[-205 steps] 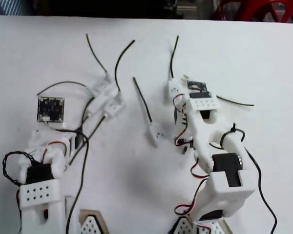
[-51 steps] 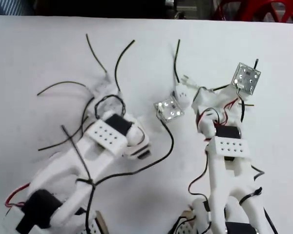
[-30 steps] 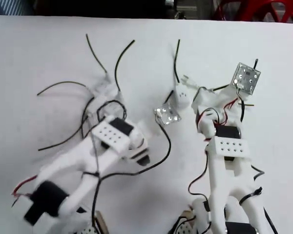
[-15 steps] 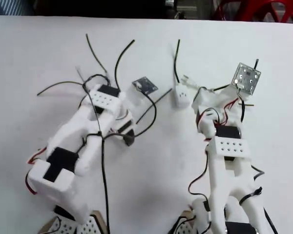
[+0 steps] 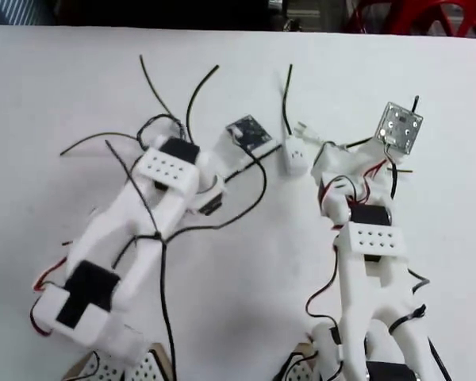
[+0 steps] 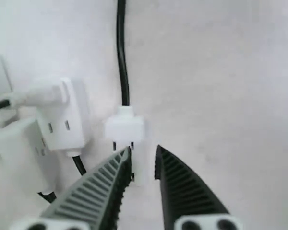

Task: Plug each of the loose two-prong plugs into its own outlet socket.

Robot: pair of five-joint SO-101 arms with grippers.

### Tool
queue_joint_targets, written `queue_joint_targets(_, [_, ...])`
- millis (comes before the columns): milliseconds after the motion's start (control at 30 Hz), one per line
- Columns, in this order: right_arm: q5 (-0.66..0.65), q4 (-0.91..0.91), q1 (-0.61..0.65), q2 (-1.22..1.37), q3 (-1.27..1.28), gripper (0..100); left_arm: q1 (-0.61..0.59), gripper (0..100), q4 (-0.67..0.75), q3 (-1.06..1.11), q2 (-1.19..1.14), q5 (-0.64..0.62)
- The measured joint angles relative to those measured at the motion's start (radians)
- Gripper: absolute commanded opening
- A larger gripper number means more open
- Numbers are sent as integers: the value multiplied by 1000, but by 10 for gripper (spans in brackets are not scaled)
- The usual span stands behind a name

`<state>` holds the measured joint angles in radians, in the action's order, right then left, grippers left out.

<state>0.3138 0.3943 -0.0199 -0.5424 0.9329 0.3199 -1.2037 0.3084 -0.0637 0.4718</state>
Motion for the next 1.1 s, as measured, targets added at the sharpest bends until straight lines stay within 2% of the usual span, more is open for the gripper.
queue_joint_targets(133, [0,0,0,0,0,17,64,70,-2,54,106,0])
queue_joint_targets(333, [0,0,0,0,0,17,66,295,-2,110,249,0])
queue_joint_targets(467, [0,0,0,0,0,17,-20,290,-2,150,259,6])
queue_joint_targets(567, [0,0,0,0,0,17,-89,288,-2,184,262,60])
queue_joint_targets(800, [0,0,0,0,0,17,-173,264,54,221,245,144])
queue_joint_targets(1033, [0,0,0,0,0,17,-170,259,71,106,-25,157])
queue_joint_targets(1100, [0,0,0,0,0,17,-170,224,71,52,-107,157])
